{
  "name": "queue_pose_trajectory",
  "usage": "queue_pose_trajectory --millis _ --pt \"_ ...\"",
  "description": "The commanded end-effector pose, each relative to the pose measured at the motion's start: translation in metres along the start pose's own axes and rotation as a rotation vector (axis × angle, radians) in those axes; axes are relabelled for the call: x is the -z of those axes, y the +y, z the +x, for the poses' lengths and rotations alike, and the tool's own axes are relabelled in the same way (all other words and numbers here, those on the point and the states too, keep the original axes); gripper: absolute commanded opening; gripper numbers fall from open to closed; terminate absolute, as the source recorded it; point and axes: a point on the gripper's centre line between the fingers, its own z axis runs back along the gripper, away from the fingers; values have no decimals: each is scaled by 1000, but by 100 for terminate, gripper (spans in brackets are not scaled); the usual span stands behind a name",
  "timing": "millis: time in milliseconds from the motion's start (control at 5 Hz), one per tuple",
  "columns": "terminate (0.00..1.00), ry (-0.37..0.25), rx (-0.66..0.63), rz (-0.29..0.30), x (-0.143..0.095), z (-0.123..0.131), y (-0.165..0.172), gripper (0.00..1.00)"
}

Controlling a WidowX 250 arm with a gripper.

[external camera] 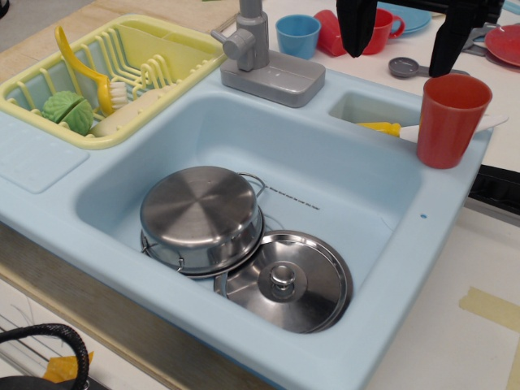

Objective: Put cup from anywhere into sink

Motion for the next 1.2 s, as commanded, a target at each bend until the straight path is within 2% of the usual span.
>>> queue_pose_trajectory --millis 0,600,800,1000 --pt "0 -51 -11 -27 0 3 -9 100" --pt "0 -75 -14 -80 26 -4 -7 100" --pt "0 -72 -28 -86 34 -6 -7 0" --pt "0 -70 -37 -93 37 -6 -8 0"
